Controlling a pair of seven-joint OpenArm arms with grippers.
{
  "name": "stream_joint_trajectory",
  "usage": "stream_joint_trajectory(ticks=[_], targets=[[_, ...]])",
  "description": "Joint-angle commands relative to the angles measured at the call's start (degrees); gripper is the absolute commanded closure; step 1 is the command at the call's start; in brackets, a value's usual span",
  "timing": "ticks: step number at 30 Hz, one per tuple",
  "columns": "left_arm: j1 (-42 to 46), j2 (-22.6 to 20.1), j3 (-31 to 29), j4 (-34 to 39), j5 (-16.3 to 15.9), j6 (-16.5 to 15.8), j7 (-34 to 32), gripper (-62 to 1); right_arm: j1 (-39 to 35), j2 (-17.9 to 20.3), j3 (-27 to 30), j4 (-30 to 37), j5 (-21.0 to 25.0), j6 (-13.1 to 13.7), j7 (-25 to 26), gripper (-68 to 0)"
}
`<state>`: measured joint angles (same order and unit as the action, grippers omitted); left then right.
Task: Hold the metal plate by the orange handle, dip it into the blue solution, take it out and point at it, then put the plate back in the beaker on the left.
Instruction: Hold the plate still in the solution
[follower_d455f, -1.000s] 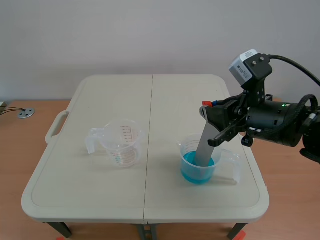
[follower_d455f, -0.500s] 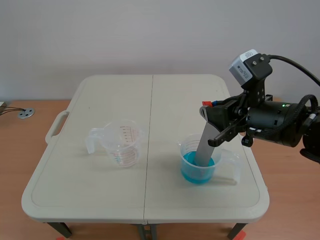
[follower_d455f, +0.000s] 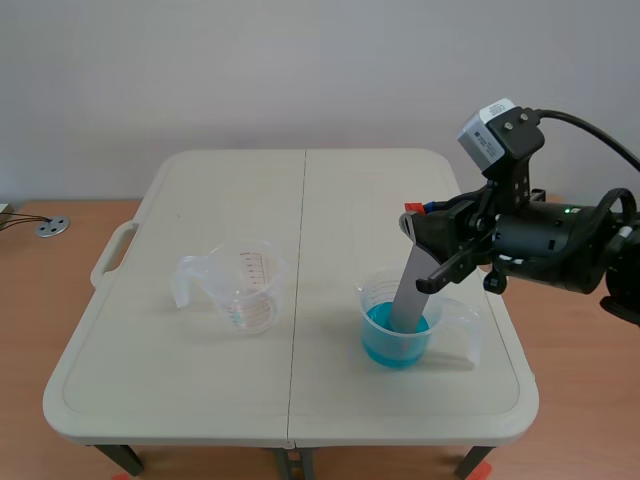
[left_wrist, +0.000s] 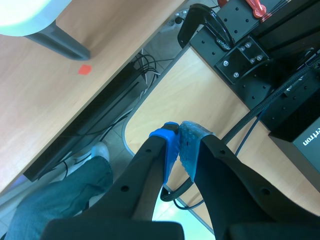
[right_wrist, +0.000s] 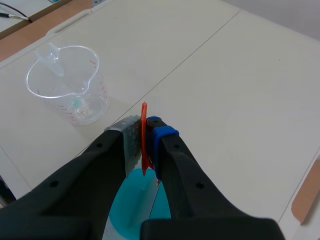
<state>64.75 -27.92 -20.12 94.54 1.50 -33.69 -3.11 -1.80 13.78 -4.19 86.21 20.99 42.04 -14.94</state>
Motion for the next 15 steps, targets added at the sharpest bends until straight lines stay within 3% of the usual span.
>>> stream_joint_trajectory(ticks=[1,15], targets=[[-0.2,0.3,0.2,0.7,-0.4,-0.3,-0.5,-3.1,0.0,0.0,0.0,2.0,0.5,0.7,-0.9,-1.1],[-0.2,0.4,0.2,0.7,-0.4,-0.4,-0.5,-3.1,0.0,0.0,0.6,11.3,7.7,0.7,-10.6,-1.1]])
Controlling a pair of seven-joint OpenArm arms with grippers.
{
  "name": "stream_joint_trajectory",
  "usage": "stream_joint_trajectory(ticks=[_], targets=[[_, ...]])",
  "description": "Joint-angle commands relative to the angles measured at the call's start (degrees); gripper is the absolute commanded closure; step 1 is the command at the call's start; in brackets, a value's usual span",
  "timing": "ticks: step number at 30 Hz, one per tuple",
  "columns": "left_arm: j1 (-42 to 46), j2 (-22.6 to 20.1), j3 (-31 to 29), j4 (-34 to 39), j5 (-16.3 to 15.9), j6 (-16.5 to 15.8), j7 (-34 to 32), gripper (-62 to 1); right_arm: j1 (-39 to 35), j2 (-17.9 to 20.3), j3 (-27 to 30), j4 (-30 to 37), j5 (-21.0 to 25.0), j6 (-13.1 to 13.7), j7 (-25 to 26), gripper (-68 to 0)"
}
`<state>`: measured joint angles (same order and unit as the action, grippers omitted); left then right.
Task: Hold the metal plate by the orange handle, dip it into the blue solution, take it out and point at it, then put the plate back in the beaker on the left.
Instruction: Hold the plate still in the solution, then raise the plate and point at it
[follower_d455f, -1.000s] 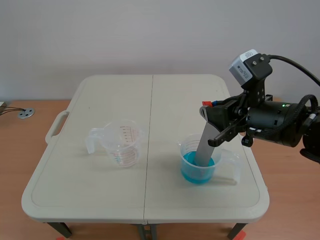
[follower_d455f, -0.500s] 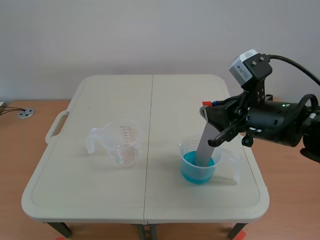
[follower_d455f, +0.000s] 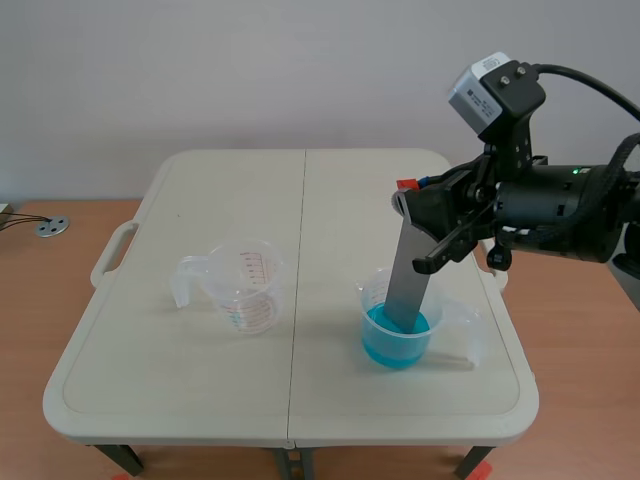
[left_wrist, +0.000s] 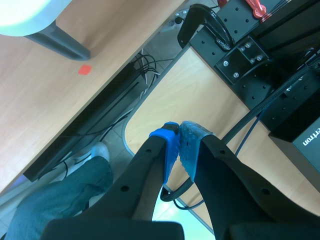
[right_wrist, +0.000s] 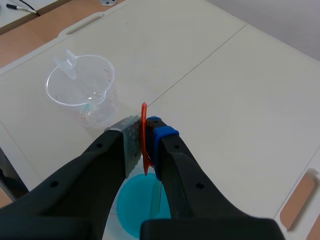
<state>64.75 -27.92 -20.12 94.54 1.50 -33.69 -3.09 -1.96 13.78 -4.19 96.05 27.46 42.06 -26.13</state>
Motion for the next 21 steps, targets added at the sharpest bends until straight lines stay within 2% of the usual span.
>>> stream_joint_trajectory(ticks=[1,13,21], targets=[[-0.2,0.4,0.2,0.7,-0.4,-0.4,-0.5,-3.1,0.2,0.0,0.9,2.2,2.0,0.7,-0.2,-1.1],[-1.1,0.4,0.2,0.7,-0.3,-0.5,-0.4,-3.1,0.0,0.0,3.5,11.8,12.3,0.7,-10.9,-1.1],[-4.0,0.4,0.2,0.7,-0.4,-0.5,-0.5,-3.1,0.0,0.0,5.5,16.8,16.9,0.7,-15.2,-1.1]])
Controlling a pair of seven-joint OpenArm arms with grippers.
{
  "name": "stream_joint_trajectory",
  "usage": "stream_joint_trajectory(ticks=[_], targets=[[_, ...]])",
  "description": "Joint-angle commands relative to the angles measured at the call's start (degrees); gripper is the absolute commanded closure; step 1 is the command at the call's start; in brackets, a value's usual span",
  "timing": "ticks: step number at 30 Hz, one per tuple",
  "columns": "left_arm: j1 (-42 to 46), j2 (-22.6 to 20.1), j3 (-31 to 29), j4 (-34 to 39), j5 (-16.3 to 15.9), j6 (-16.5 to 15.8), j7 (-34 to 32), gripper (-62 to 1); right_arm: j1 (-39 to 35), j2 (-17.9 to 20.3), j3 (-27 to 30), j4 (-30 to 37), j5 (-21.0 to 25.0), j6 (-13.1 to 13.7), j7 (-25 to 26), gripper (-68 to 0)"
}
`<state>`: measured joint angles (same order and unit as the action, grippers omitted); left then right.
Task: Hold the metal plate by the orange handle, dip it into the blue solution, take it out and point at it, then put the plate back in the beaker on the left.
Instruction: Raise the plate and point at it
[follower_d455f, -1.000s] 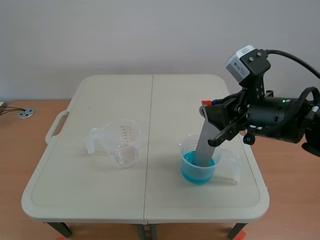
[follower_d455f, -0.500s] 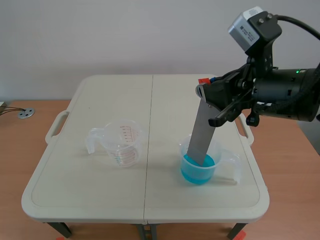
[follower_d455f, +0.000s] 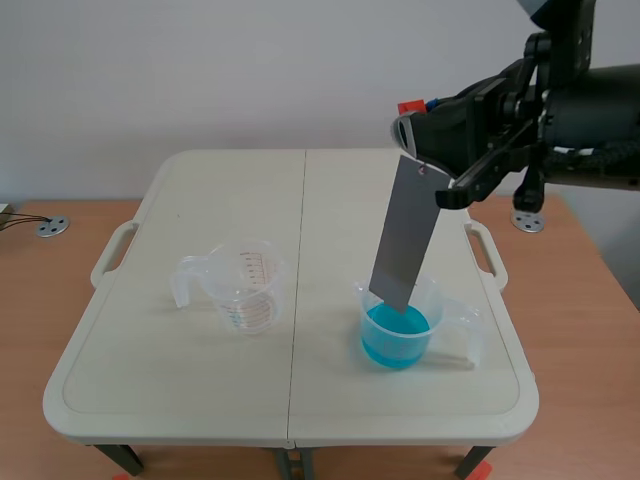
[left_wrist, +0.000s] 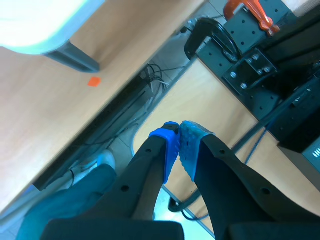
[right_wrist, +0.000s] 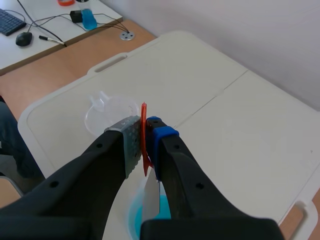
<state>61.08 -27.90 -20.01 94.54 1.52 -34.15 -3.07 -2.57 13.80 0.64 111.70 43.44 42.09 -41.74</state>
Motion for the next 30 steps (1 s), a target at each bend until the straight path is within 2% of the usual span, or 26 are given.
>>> stream_joint_trajectory(ticks=[1,9,17,23,30], targets=[[-0.9,0.4,0.1,0.7,-0.4,0.0,-0.6,-3.1,0.7,0.0,0.9,1.7,1.3,0.6,0.1,-1.1],[-7.5,0.4,0.1,0.7,-0.4,0.0,-1.9,-3.1,0.7,0.0,3.3,6.0,4.0,0.6,-1.5,-1.1],[-18.8,0.4,0.6,0.7,-0.4,-0.1,-1.9,-3.1,0.7,0.0,5.1,8.0,5.3,0.6,-1.5,-1.1],[-28.8,0.4,5.0,0.7,-0.4,-0.1,1.2,-3.1,0.7,0.0,5.2,8.0,5.3,0.6,-1.5,-1.1],[-39.7,0.4,13.4,0.7,-0.4,-0.1,3.0,-3.1,0.7,0.0,5.2,8.0,5.3,0.6,-1.5,-1.1]])
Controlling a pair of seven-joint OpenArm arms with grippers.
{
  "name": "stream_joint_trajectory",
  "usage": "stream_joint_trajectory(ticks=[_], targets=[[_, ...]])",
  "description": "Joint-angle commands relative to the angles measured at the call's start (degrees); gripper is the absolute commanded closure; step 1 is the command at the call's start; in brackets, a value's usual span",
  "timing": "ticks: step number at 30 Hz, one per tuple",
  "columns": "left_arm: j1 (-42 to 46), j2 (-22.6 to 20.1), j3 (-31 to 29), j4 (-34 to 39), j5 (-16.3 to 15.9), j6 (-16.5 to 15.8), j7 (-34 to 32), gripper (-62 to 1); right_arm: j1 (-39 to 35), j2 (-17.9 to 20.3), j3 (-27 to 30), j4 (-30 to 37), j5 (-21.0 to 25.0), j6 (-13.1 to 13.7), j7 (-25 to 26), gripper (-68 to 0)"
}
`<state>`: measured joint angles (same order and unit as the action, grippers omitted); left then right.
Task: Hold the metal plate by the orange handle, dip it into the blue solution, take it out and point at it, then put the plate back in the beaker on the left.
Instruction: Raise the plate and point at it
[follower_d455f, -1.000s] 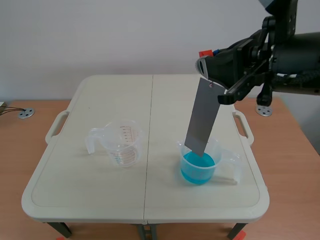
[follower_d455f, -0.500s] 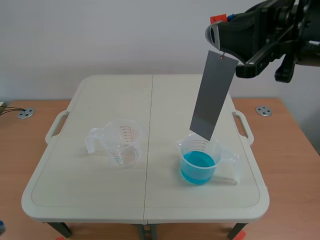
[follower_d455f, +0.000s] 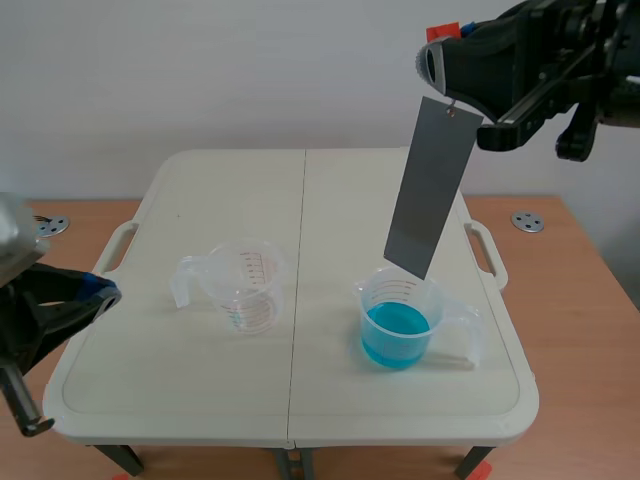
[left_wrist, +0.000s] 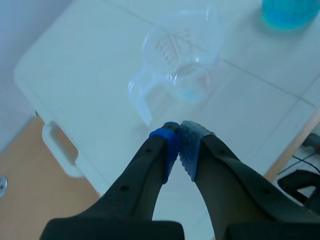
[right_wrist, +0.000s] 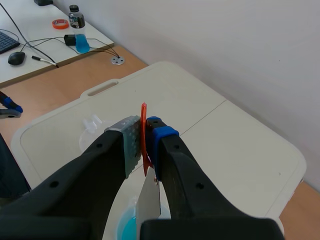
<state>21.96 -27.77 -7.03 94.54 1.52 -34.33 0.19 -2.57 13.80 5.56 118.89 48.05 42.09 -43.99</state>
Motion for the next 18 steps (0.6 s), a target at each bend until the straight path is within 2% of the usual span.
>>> stream_joint_trajectory(ticks=[1,7,13,18], targets=[[-2.1,0.3,2.0,0.7,-0.4,0.0,0.2,-3.1,0.7,0.0,0.3,0.8,0.7,0.6,0.8,-1.1],[-10.8,0.3,11.4,0.5,-0.9,-1.1,4.6,-3.1,0.7,0.0,0.3,0.8,0.7,0.6,0.8,-1.1],[-18.2,0.3,18.9,-3.3,-5.1,-1.2,7.2,-3.1,0.7,0.0,0.3,0.8,0.7,0.6,0.8,-1.1],[-23.0,1.1,23.1,-7.1,-6.0,-1.2,7.3,-3.1,0.7,0.0,0.3,0.8,0.6,0.6,0.8,-1.1]])
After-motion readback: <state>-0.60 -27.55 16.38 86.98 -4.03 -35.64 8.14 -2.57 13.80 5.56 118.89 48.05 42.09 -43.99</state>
